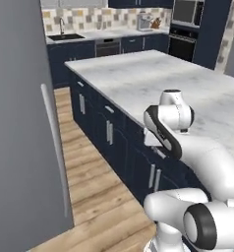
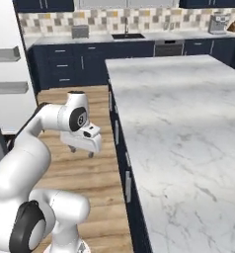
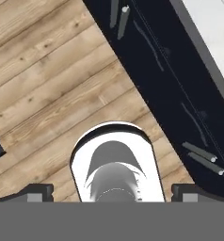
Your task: Pick the egg and butter from the fridge and place them by the bowl for mixing.
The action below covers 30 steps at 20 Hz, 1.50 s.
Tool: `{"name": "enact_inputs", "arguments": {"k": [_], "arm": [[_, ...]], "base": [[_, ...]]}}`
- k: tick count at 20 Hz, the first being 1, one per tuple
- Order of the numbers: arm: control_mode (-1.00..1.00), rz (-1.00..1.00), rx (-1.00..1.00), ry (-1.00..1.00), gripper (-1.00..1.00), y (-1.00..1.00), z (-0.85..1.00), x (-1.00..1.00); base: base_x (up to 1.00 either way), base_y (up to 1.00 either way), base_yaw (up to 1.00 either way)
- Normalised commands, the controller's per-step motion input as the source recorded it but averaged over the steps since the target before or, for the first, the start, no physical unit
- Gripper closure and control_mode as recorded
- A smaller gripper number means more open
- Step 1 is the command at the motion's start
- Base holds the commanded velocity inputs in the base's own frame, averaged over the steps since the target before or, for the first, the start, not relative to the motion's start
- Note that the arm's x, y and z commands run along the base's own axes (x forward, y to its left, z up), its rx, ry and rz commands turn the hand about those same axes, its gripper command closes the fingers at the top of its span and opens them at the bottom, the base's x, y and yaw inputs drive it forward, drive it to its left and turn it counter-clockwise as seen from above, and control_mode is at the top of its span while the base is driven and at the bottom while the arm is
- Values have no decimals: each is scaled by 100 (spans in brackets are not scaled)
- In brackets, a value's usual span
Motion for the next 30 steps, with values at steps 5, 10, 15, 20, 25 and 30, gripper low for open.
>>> {"name": "enact_inputs", "arguments": {"k": [5, 10, 15, 20, 25, 30], "arm": [[100, 0, 0, 0, -100, 0, 0, 0], [100, 0, 0, 0, -100, 0, 0, 0], [100, 0, 0, 0, -100, 0, 0, 0], [100, 0, 0, 0, -100, 0, 0, 0], [100, 0, 0, 0, -100, 0, 0, 0], [100, 0, 0, 0, -100, 0, 0, 0]], "base": [[68, 30, 29], [82, 3, 36], [81, 0, 35], [79, 0, 38], [67, 0, 49], [-2, 0, 82]]}}
